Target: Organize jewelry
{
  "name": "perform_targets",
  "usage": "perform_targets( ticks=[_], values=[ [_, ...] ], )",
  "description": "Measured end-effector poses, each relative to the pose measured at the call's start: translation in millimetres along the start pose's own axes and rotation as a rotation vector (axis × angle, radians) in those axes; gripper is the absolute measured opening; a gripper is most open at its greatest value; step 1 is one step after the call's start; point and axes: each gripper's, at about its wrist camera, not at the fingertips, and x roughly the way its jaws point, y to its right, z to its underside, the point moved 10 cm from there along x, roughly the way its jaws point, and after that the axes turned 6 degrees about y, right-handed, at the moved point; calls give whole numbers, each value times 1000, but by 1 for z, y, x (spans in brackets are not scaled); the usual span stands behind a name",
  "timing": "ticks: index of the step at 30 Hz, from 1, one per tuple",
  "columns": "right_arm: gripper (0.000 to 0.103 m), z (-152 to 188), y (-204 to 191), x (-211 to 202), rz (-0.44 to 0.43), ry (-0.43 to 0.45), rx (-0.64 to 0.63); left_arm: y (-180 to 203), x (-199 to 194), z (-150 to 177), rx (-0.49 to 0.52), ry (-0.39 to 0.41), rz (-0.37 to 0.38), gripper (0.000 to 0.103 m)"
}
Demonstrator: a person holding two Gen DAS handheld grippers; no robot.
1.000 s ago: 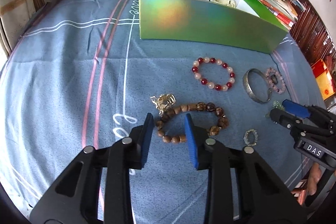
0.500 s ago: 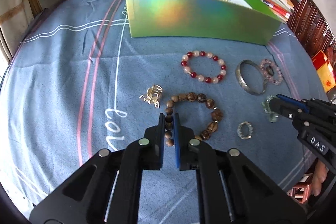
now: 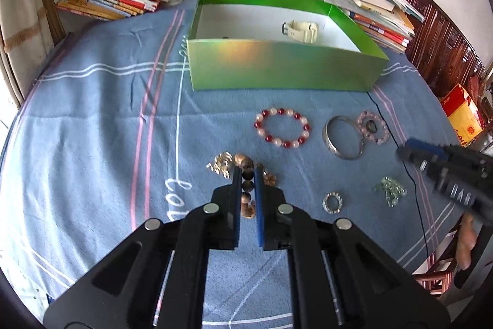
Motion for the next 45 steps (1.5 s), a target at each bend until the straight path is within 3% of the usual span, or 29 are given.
perform_targets(
  ticks=[1,4,6,8,12,22,28,31,36,45],
  values=[
    [54,5,-1,1,0,-9,-3,-2,0,2,-1,-4,1,8],
    [54,20,-7,7,0,-46,-34,-1,2,6,-2,-16,4,8],
    [41,26,-10,10,21,-63,-65,0,5,7,1,-22,9,8],
    [18,31,-11,15,31,-87,-82,2,7,8,4,-27,13,8],
    [10,29,-14,13,9,-71,-77,4,8,10,6,-34,10,8],
    [8,-56,-19,-39,-54,166,-66,6,-28,-47,41,101,25,8],
    [8,-125,-19,-71,-61,329,-86,10,-66,-115,76,242,37,8],
    [8,-156,-15,-68,-60,355,-74,13,-77,-150,85,302,40,8],
    [8,-178,2,-23,-13,280,-38,25,-58,-200,98,319,74,8],
    [8,-153,14,74,30,92,17,25,54,-214,47,224,109,8]
  ],
)
